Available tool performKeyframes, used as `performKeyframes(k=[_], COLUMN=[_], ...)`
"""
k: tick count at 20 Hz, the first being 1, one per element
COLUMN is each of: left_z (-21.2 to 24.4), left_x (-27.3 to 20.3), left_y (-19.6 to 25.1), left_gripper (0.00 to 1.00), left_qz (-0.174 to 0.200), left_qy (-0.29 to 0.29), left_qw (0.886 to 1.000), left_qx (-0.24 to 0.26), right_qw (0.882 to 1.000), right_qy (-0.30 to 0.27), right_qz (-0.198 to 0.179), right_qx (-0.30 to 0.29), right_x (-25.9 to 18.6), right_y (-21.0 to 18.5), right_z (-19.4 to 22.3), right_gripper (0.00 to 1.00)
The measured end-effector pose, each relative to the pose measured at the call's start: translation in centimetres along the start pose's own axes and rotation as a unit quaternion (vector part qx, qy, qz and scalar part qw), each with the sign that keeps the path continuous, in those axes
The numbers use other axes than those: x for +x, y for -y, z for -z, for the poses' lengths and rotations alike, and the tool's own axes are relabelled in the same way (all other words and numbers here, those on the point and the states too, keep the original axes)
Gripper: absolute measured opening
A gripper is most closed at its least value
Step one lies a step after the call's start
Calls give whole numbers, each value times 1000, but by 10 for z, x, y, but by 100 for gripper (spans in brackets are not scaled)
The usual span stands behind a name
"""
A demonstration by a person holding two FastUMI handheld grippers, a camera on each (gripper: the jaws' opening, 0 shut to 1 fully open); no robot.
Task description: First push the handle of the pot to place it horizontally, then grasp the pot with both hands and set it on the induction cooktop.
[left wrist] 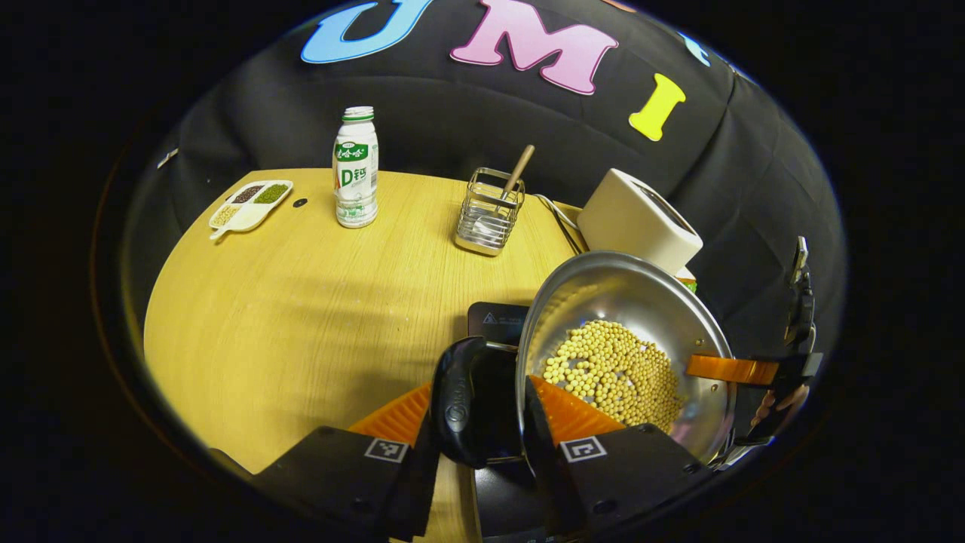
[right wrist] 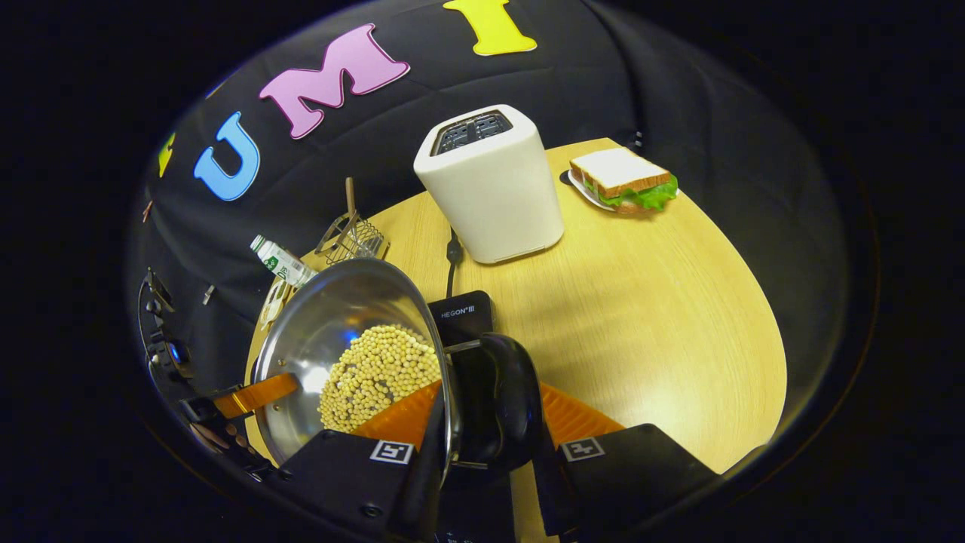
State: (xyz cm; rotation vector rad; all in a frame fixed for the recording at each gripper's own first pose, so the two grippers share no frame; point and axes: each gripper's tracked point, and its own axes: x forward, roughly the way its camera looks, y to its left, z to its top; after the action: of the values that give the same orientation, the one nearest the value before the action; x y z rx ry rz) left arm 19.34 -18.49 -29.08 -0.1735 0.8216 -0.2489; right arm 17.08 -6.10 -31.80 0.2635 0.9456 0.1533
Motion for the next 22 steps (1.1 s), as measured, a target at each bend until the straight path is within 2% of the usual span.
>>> performKeyframes(k=[6, 7, 8, 9, 10, 12, 13, 14, 15, 17, 22], left_z=[3, 4, 6, 8, 8, 3, -1, -6, -7, -11, -22], left_x=[2, 3, 4, 4, 5, 0, -2, -7, -14, -34, -116], left_y=[-5, -5, -4, -3, -3, -1, -4, -5, -2, 6, -2], left_gripper=[65, 64, 64, 65, 66, 71, 84, 91, 99, 95, 96], left_qz=[-28, -29, -31, -34, -39, -40, -46, -49, -45, -33, -54], left_qy=[-6, -8, -13, -16, -16, -4, 5, 14, 22, 45, 127], left_qw=[1000, 1000, 999, 999, 999, 999, 999, 999, 999, 998, 990], left_qx=[10, 6, 2, -1, -3, -2, 0, 2, 2, 1, 27], right_qw=[1000, 1000, 999, 999, 999, 999, 999, 999, 999, 1000, 994], right_qy=[-19, -19, -22, -22, -19, -12, -9, -7, -1, 21, 103], right_qz=[-18, -18, -24, -27, -27, -22, -20, -19, -16, -4, 22], right_qx=[16, 17, 22, 26, 28, 30, 31, 32, 32, 21, -6], right_x=[2, 1, 0, -2, -4, -8, -13, -19, -27, -49, -122], right_y=[-3, -1, -3, -4, -3, 1, 2, 2, 3, 6, 1], right_z=[4, 4, 3, 3, 0, -2, -3, -3, -4, -10, -27], right_gripper=[57, 53, 63, 55, 61, 63, 66, 77, 78, 100, 99])
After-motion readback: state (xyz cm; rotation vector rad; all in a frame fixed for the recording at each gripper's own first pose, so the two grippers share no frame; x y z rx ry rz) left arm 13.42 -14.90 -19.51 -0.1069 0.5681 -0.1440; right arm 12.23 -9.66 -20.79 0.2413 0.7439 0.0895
